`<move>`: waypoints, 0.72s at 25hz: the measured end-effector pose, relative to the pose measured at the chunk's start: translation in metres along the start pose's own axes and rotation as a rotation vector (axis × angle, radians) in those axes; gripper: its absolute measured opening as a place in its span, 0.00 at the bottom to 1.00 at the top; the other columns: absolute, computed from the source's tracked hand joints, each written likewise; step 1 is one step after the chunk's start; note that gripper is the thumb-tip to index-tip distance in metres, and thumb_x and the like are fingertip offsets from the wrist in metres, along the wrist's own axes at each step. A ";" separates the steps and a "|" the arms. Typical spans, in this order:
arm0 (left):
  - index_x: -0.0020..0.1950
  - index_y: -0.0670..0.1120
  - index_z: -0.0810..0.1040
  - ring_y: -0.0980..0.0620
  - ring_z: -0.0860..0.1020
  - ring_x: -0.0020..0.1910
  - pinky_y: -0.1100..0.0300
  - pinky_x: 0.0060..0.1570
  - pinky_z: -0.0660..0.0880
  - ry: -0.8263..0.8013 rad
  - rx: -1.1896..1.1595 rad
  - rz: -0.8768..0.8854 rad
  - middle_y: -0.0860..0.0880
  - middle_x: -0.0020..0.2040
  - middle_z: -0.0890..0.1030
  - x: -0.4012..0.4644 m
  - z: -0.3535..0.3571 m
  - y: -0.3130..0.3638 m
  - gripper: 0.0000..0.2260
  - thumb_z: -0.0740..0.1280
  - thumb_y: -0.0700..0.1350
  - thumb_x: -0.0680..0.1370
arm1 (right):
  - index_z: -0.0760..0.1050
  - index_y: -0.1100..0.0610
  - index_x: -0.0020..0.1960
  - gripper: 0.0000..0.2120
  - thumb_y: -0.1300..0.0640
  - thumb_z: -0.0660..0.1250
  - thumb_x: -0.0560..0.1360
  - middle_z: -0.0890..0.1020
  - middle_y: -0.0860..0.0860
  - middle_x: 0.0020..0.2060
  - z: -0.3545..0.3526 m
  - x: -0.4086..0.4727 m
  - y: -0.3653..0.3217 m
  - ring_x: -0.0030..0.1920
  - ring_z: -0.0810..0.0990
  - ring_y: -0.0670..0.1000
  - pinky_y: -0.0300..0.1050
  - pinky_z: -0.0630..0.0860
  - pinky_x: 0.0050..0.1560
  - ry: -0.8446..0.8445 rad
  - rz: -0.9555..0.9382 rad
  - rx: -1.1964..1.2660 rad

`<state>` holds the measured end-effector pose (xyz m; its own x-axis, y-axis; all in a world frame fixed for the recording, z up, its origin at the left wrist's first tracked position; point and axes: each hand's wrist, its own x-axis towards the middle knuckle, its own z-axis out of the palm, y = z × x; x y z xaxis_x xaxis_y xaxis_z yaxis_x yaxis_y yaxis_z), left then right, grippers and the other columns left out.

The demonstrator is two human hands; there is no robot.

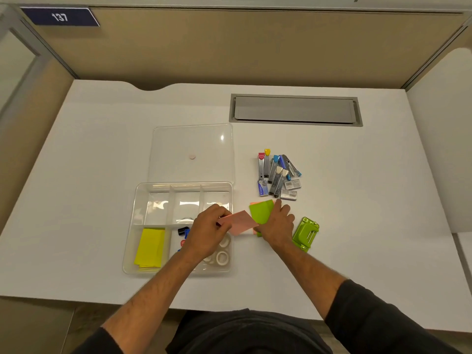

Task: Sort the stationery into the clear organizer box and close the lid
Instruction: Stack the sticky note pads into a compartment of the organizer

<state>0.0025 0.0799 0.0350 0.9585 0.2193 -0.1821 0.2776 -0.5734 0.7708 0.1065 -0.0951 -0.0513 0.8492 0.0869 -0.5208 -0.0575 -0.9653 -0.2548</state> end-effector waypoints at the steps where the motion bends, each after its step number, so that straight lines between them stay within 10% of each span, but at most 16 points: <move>1: 0.45 0.48 0.78 0.53 0.76 0.42 0.49 0.43 0.75 -0.001 -0.001 0.003 0.52 0.43 0.77 0.001 -0.001 -0.001 0.04 0.67 0.39 0.75 | 0.54 0.58 0.73 0.49 0.45 0.78 0.64 0.67 0.59 0.64 0.000 0.001 0.001 0.61 0.69 0.62 0.54 0.72 0.56 0.003 0.015 0.033; 9: 0.44 0.52 0.77 0.54 0.75 0.41 0.52 0.41 0.75 -0.013 -0.001 0.018 0.53 0.42 0.76 -0.006 -0.010 -0.004 0.07 0.67 0.40 0.75 | 0.67 0.59 0.62 0.24 0.52 0.70 0.71 0.72 0.58 0.59 -0.001 0.001 0.005 0.60 0.71 0.60 0.52 0.72 0.54 0.003 0.066 0.070; 18: 0.44 0.50 0.78 0.54 0.76 0.41 0.53 0.40 0.74 0.038 -0.024 -0.011 0.53 0.41 0.76 -0.019 -0.014 -0.006 0.06 0.67 0.39 0.75 | 0.54 0.58 0.73 0.49 0.45 0.78 0.63 0.66 0.58 0.64 0.005 -0.007 -0.009 0.62 0.69 0.61 0.53 0.73 0.57 0.025 0.036 -0.056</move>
<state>-0.0179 0.0901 0.0422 0.9522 0.2556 -0.1673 0.2857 -0.5516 0.7837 0.0985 -0.0863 -0.0492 0.8599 0.0466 -0.5083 -0.0592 -0.9800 -0.1900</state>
